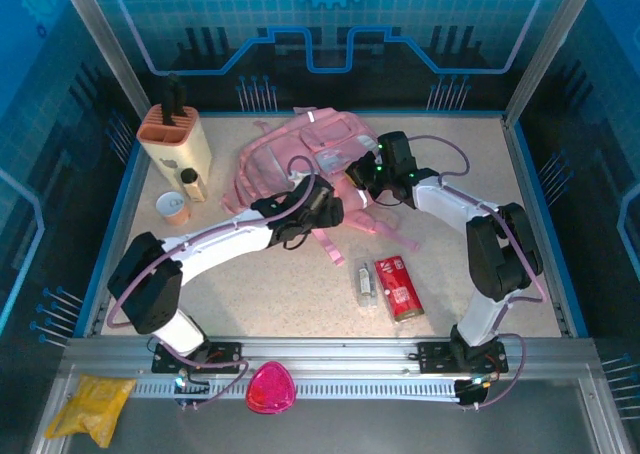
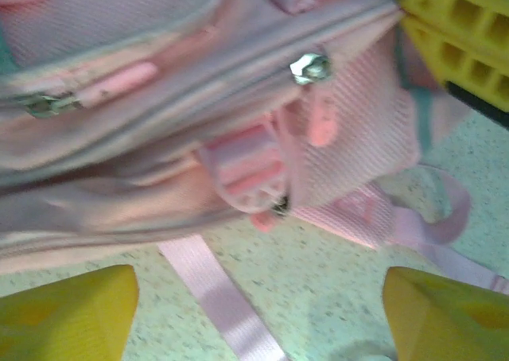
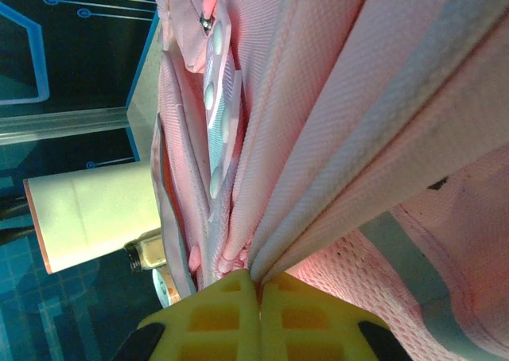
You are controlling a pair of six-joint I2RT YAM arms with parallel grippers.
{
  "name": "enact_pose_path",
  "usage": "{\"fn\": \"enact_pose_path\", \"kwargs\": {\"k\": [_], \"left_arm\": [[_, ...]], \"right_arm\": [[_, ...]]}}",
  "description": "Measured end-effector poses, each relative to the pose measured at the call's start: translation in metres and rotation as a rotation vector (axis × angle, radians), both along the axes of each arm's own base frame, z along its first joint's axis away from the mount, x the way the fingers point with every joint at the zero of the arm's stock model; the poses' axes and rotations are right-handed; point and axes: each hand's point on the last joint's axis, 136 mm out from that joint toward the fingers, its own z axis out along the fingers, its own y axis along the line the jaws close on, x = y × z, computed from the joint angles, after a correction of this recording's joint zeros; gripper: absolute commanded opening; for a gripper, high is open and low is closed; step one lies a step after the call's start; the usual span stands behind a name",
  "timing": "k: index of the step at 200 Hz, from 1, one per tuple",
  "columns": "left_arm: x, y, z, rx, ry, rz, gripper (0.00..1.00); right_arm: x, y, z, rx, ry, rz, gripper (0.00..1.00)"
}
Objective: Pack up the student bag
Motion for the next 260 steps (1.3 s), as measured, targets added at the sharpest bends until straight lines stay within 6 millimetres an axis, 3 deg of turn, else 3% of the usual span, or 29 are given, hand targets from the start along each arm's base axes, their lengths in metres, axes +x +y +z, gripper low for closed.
{"fn": "enact_pose_path", "kwargs": {"k": [30,82,142,161,209,260], "left_arm": [[0.016,-0.015,0.009,0.038,-0.010,0.025,0.60],[0.035,-0.018,-0.019,0.147,0.009,0.062,0.47],[0.059,-0.010,-0.013,0.205,-0.038,0.144,0.58],[0.062,0.002,-0.010,0.228,-0.036,0.185,0.52],[0.055,0.018,-0.013,0.261,-0.015,0.197,0.44],[0.048,0.015,-0.003,0.265,-0.010,0.065,0.54]], "right_arm": [[0.000,0.001,0.001,0.007,0.005,-0.011,0.00],[0.000,0.002,0.003,0.037,0.015,-0.031,0.00],[-0.001,0.001,0.003,0.052,0.016,-0.039,0.00],[-0.001,0.001,0.004,0.055,0.014,-0.041,0.00],[-0.003,0.003,0.007,0.061,0.011,-0.032,0.00],[-0.003,0.003,0.009,0.061,0.007,-0.031,0.00]]}}
